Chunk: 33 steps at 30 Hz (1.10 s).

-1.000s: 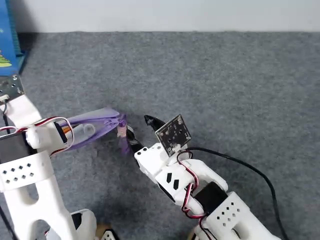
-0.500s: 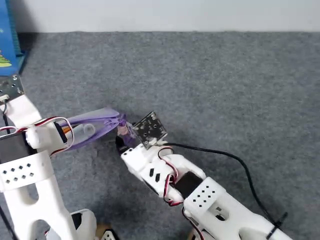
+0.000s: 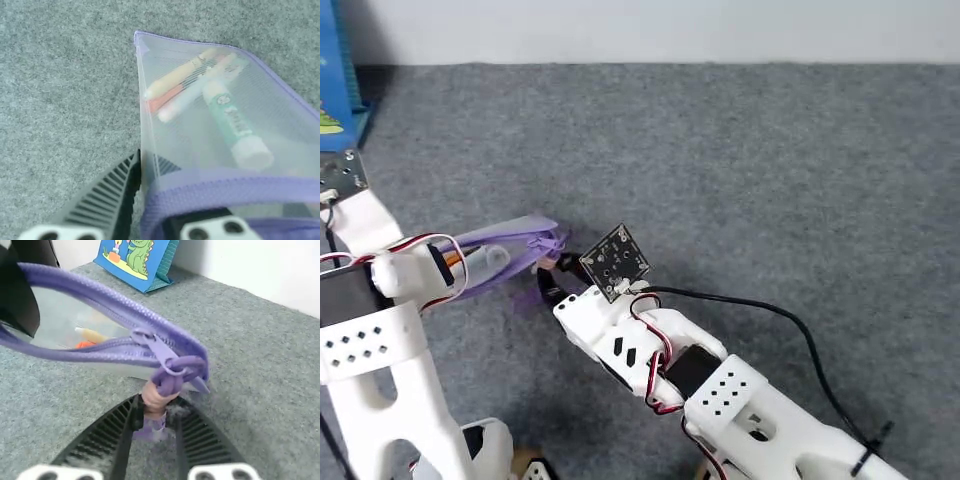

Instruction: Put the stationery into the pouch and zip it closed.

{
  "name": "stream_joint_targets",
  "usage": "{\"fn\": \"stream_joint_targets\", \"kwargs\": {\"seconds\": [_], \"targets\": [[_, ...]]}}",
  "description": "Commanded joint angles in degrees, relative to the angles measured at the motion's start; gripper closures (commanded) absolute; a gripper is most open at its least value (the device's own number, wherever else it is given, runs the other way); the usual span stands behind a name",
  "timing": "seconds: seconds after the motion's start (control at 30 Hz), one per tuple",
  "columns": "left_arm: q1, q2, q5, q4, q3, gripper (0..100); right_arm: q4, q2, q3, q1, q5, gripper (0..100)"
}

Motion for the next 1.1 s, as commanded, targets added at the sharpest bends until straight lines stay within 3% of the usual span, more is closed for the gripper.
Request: {"fn": "stream_joint_targets", "kwargs": {"seconds": [0.0,0.23,0.43,1.07], "targets": [[-0.2,0.7,0.3,-0.9,0.0,99,-1.5,0.0,-3.2,0.7,-0.5,95.1],[-0.2,0.7,0.3,-0.9,0.0,99,-1.1,0.0,-3.1,0.7,-0.5,94.3],[-0.4,0.7,0.3,-0.9,0.0,99,-1.0,0.0,-3.0,0.7,-0.5,79.4],[-0.4,0.7,0.3,-0.8,0.0,99,-1.4,0.0,-3.6,2.2,-0.5,98.7]]}}
